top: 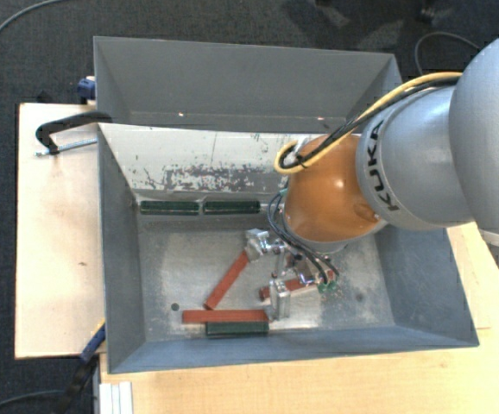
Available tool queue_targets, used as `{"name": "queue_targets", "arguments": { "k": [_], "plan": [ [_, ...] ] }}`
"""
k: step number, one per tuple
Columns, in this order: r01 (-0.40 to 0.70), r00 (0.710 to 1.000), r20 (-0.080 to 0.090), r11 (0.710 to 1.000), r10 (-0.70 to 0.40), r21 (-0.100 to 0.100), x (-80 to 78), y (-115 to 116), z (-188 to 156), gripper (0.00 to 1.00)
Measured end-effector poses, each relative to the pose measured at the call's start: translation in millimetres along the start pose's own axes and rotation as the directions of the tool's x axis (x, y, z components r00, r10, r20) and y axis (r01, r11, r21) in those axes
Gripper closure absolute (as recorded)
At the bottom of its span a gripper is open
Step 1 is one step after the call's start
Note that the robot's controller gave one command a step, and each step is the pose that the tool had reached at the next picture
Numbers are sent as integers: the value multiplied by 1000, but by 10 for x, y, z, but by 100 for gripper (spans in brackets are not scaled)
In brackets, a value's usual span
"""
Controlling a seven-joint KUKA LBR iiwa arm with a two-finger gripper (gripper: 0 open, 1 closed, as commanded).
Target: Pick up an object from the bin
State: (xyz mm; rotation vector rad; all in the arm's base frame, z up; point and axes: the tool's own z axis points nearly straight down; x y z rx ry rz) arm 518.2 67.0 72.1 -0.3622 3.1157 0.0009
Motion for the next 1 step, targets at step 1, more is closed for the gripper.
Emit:
{"name": "queue_targets", "arguments": {
  "k": [1],
  "plan": [
    [226, 974, 5, 974, -226, 4, -305, -1062, 1, 0]
  ]
}}
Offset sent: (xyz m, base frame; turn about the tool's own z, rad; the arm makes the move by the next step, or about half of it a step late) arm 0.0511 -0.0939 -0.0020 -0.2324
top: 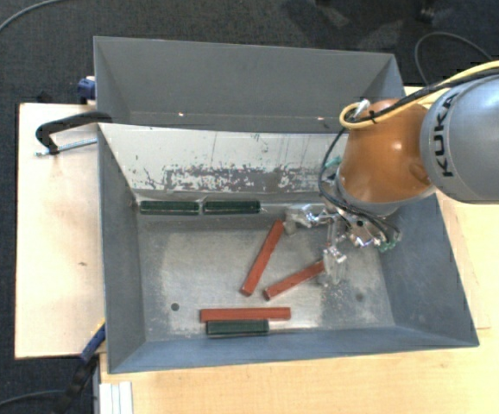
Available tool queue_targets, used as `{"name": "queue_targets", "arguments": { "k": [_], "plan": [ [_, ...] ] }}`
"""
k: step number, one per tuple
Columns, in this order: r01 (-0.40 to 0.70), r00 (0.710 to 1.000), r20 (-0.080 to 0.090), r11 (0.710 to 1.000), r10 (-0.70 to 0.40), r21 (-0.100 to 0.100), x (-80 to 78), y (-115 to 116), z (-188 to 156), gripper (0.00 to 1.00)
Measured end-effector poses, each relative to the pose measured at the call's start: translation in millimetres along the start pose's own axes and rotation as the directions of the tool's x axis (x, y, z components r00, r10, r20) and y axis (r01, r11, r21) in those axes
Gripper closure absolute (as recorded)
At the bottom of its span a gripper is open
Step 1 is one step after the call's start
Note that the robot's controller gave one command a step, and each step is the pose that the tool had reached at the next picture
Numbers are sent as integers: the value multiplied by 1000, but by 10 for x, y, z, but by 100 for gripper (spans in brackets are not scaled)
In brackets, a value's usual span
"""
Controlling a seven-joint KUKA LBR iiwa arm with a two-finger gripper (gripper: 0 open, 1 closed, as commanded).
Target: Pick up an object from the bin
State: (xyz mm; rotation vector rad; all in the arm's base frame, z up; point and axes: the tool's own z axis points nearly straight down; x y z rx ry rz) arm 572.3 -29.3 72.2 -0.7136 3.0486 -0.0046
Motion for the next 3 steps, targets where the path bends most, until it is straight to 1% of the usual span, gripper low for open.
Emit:
{"name": "queue_targets", "arguments": {
  "k": [1, 2, 3],
  "plan": [
    [2, 1000, -3, 1000, -2, -4, -1, 34, 8, 100],
    [231, 973, 5, 973, -231, -1, -342, 406, -1081, 100],
    [243, 970, 4, 970, -243, 0, -242, 445, -1708, 100]
  ]
}}
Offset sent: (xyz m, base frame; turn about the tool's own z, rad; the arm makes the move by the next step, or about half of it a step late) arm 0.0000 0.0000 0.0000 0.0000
